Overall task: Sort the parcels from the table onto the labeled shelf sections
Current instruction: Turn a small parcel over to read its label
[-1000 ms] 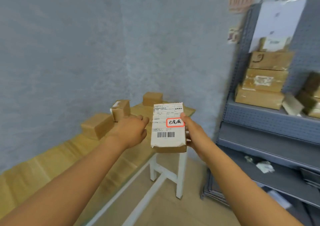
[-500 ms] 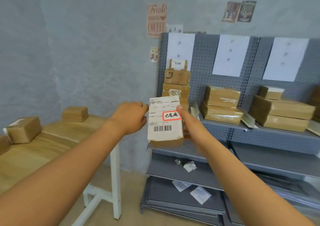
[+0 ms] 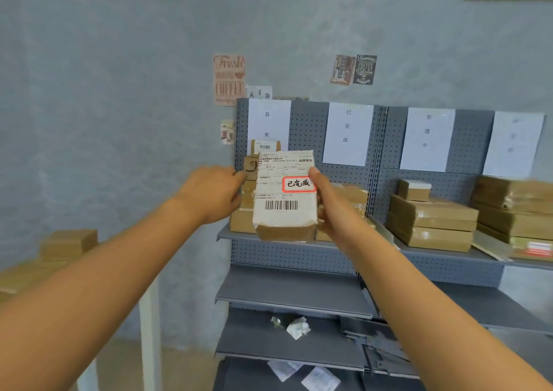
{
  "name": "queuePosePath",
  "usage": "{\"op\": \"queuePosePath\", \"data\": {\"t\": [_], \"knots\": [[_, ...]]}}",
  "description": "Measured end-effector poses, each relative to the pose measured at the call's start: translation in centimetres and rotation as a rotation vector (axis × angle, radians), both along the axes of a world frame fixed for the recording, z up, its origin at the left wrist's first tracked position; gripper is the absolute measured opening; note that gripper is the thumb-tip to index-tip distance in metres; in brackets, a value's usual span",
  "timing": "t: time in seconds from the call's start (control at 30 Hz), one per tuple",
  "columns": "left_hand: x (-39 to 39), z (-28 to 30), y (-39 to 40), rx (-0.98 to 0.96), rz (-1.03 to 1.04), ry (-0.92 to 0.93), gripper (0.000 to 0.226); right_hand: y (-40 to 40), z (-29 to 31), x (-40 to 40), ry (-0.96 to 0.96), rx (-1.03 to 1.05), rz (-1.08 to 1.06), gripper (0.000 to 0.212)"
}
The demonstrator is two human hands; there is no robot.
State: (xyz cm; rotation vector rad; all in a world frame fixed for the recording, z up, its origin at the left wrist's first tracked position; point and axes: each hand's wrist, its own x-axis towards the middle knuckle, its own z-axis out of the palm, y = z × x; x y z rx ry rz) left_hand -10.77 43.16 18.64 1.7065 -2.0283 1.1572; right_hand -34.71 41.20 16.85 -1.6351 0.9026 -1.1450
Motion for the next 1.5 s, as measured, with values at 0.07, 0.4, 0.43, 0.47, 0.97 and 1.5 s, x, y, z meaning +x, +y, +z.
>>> {"op": "queuePosePath", "data": {"t": [0.07, 0.4, 0.43, 0.47, 0.97, 1.5], "knots": [[-0.6, 0.3, -1.2, -0.001, -0.032, -0.004, 0.031, -0.3, 0.4, -0.3, -0.002, -0.016, -0.024, 0.047], [-5.5, 0.2, -8.4, 0.000, -0.290, 0.017, 0.032, -3.5, 0.6, -4.7, -0.046, -0.009, -0.217, 0.045], [-6.0, -0.2, -9.1, 0.008, -0.311, 0.021, 0.031, -3.9, 0.1, -5.3, -0.051, 0.003, -0.232, 0.045], [-6.5, -0.7, -9.8, 0.010, -0.333, 0.031, 0.030, -4.2, -0.5, -5.9, -0.054, 0.018, -0.250, 0.046], [-19.3, -9.9, -24.5, 0.208, -0.323, 0.077, 0.034, -18.3, -7.5, -18.9, 0.054, 0.182, -0.325, 0.049], [-18.7, -11.0, -43.3, 0.242, -0.138, 0.015, 0.027, -41.3, -9.7, -20.0, -0.023, 0.261, -0.156, 0.052]]}}
